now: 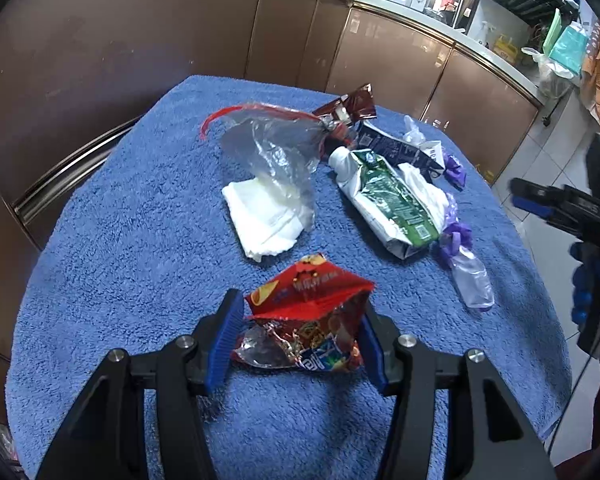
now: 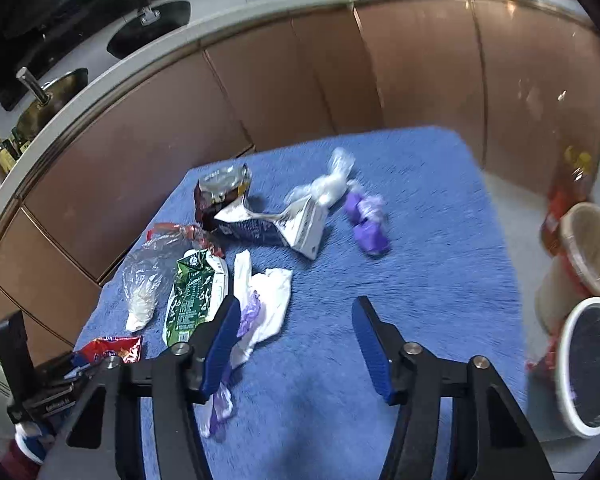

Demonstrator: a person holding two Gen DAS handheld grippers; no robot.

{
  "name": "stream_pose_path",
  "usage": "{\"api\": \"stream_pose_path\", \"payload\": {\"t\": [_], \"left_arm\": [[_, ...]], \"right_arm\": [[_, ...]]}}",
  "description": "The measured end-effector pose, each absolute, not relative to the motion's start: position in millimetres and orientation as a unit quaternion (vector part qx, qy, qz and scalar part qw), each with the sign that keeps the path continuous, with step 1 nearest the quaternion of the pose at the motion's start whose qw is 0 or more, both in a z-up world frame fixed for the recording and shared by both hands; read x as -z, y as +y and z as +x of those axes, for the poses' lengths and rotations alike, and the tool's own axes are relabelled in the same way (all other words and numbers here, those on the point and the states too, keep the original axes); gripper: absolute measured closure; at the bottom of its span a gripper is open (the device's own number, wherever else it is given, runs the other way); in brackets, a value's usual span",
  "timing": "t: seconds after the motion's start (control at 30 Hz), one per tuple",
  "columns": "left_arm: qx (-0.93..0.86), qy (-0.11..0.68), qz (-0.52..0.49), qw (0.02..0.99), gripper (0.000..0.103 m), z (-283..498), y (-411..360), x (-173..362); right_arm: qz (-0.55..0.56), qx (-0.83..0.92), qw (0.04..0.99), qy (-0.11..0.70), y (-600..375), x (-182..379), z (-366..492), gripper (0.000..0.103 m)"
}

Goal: Collect trash
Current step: 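Grasp the red snack bag with the left gripper while right grasps white tissue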

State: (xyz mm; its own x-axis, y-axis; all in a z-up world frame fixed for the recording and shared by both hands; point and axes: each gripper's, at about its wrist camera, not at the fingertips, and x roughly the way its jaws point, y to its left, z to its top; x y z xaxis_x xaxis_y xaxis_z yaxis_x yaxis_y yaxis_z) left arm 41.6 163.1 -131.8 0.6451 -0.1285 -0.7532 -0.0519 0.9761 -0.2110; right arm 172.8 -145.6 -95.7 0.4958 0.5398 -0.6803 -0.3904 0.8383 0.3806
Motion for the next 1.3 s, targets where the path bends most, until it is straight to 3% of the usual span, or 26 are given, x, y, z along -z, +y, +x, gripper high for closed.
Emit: {"api": "stream_pose_path", "payload": {"t": [0.33, 0.63, 0.8, 0.87, 1.3], "left_arm": [[0.032, 0.435, -0.113, 0.893, 0.066, 56.1, 168.3, 150.5], [0.036, 0.428, -0.118, 0.895, 0.067, 59.1, 170.6, 153.0], [0.038, 0.425, -0.116, 0.897, 0.068, 58.2, 169.1, 152.3], [0.039, 0.425, -0.116, 0.897, 0.074, 56.0, 168.9, 151.9], [0.043, 0.411, -0.124, 0.902, 0.082, 39.4, 169.0, 145.7]], "right_arm": [[0.098, -0.307, 0.805, 0.498, -106.2, 139.0, 231.6, 0.063], [0.034, -0.312, 0.789, 0.529, -77.8, 148.2, 241.9, 0.068], [-0.010, -0.313, 0.785, 0.535, -69.5, 147.1, 232.3, 0.088], [-0.007, -0.311, 0.787, 0.533, -70.1, 146.5, 230.2, 0.090], [0.099, -0.337, 0.831, 0.431, -118.8, 98.4, 205.0, 0.091]]}}
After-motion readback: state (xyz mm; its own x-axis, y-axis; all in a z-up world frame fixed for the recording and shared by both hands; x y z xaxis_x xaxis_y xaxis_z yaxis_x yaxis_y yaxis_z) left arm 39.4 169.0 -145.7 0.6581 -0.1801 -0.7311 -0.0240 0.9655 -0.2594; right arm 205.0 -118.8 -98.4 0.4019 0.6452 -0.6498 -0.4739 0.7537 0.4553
